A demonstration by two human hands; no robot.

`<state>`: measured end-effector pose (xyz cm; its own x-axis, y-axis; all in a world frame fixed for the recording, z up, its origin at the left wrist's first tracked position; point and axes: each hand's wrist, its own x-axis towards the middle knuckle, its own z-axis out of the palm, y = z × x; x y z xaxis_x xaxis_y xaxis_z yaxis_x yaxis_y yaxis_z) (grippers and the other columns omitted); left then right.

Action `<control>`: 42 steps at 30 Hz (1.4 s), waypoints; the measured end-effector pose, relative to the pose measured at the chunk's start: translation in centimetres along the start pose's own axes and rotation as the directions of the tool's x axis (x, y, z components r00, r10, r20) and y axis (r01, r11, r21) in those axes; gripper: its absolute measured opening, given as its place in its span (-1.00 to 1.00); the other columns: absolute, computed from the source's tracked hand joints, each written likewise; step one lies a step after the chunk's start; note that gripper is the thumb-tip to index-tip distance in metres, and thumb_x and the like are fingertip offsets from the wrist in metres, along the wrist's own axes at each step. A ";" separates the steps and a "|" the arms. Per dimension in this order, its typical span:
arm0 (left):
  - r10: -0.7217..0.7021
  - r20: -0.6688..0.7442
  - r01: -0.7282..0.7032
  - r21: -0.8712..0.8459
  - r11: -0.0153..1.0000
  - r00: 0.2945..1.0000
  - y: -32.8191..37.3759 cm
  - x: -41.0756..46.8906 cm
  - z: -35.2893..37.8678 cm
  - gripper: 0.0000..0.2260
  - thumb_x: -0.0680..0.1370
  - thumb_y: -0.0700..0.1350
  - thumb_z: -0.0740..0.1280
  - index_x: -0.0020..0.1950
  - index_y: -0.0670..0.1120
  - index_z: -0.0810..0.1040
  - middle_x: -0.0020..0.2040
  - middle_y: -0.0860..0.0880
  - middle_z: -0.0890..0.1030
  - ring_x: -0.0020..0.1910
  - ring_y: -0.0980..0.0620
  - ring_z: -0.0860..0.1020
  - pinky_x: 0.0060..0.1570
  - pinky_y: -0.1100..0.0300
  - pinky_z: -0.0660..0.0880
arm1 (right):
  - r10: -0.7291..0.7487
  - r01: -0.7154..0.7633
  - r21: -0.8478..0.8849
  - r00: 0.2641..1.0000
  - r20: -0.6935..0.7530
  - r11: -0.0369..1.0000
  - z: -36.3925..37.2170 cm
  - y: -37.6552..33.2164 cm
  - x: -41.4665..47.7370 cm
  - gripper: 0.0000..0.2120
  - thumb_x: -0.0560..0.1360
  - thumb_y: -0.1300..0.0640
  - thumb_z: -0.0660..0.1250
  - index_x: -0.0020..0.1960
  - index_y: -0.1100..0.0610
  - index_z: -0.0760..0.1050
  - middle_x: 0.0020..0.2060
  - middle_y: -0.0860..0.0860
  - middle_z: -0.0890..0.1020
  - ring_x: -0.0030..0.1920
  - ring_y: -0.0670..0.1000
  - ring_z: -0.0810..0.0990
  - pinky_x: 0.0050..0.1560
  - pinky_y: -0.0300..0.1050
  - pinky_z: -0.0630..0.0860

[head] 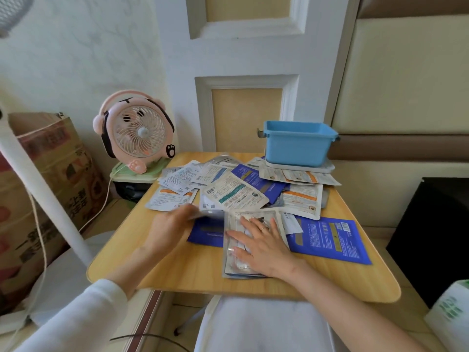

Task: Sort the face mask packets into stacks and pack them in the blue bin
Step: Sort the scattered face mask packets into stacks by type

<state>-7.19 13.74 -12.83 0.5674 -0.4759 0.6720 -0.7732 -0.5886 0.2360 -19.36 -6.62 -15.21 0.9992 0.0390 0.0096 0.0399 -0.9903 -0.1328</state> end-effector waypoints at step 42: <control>-0.342 0.417 0.486 -0.862 0.145 0.842 6.9 4.0 -0.4 -0.52 0.29 -0.23 0.52 0.16 -0.32 0.50 0.00 -0.21 0.66 -0.04 -0.10 0.65 -0.06 0.07 0.59 | 0.357 0.115 0.976 0.918 -0.175 0.183 -6.9 -0.3 0.4 -0.68 0.38 0.21 0.47 0.08 -0.02 0.50 0.01 -0.06 0.66 0.03 -0.13 0.61 0.15 -0.18 0.49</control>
<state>-10.31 8.02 -8.24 0.8606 -0.4715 0.1925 -0.0807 0.2470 0.9656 -19.00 -7.26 -8.32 0.9304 -0.3407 0.1350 0.1265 -0.0469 -0.9909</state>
